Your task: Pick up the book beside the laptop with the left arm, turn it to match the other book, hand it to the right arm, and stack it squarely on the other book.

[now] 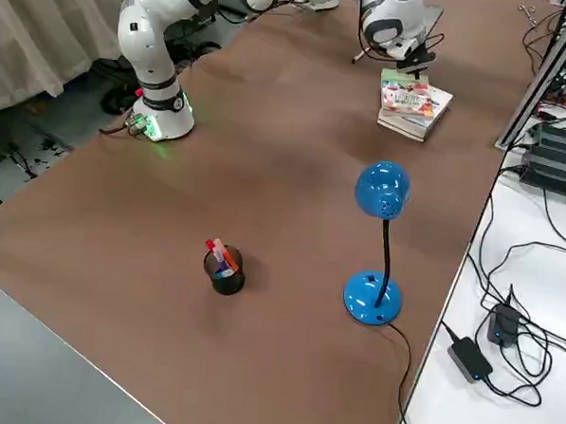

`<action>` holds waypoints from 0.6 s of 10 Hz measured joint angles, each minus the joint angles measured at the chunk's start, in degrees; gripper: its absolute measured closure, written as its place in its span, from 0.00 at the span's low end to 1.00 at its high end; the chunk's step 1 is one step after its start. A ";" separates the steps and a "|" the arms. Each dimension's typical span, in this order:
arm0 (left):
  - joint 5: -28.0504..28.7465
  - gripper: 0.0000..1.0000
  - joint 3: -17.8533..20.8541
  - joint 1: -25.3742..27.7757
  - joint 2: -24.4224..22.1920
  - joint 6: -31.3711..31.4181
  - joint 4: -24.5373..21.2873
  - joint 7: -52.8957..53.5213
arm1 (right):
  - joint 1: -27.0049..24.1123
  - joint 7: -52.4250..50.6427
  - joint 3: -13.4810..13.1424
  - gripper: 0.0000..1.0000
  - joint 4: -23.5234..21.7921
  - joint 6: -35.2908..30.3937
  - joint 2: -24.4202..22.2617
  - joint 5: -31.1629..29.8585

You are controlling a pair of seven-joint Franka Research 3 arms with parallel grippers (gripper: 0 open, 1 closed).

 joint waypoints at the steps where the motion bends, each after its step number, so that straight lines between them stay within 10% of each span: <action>1: 0.00 0.03 -2.70 2.68 -2.80 3.37 -4.97 0.00 | 0.14 0.00 0.00 1.00 0.02 0.89 0.51 0.00; 6: 0.04 0.00 -4.79 4.79 -1.23 4.79 -4.60 0.25 | -0.15 0.02 -0.40 1.00 0.33 3.52 1.52 0.01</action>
